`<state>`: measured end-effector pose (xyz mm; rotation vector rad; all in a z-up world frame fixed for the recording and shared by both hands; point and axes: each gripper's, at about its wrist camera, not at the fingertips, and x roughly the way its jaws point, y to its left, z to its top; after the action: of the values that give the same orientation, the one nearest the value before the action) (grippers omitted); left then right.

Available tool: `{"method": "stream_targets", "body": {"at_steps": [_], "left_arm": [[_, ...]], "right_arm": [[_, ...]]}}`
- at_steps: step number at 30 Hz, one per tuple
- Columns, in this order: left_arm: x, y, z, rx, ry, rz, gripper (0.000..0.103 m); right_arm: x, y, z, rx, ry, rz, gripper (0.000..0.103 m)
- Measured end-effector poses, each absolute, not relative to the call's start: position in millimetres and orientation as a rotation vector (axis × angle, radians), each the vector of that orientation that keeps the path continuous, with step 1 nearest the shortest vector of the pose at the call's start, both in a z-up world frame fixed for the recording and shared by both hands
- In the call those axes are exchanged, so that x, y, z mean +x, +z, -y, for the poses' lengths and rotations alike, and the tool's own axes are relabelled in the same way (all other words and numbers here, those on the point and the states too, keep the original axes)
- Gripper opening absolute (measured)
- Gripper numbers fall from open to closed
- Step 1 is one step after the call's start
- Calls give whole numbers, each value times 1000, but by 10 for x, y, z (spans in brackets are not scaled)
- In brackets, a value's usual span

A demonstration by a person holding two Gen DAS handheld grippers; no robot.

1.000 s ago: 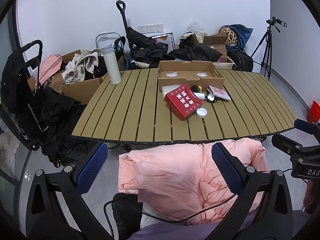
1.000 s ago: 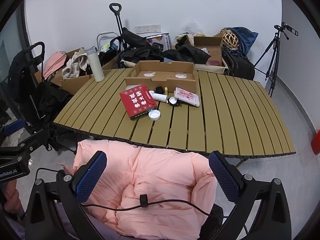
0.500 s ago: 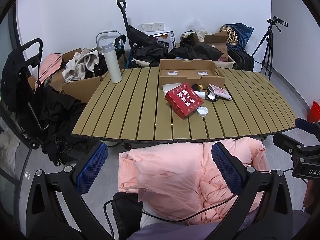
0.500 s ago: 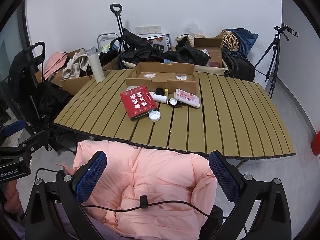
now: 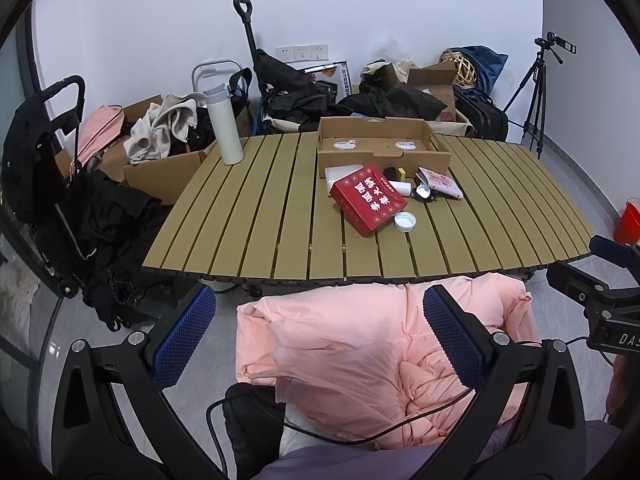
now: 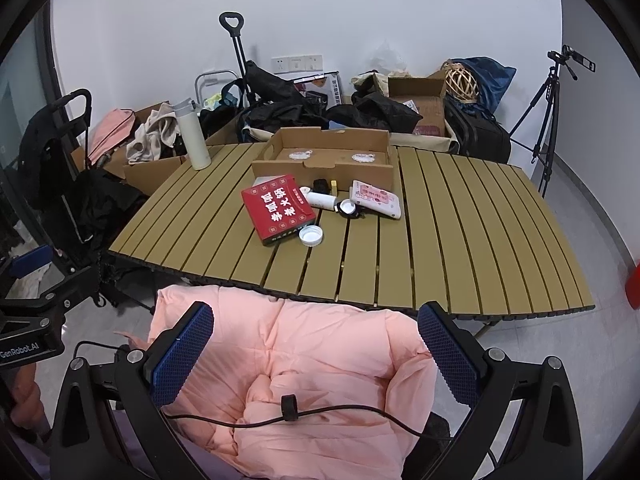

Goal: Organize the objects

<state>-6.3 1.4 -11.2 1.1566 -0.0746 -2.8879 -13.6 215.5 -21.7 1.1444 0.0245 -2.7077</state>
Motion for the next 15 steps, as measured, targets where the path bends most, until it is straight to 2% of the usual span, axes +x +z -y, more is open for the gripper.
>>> {"method": "stream_targets", "body": {"at_steps": [9,15], "left_arm": [[-104,-160,-28,1188,-2873,74,103],[-226,-211,-50,1206,-2885,82,103]], "right_arm": [[-148,-252,-2172,1135,-2686,30,103],[-200,-247,-2189,969,-2640,114,103]]}}
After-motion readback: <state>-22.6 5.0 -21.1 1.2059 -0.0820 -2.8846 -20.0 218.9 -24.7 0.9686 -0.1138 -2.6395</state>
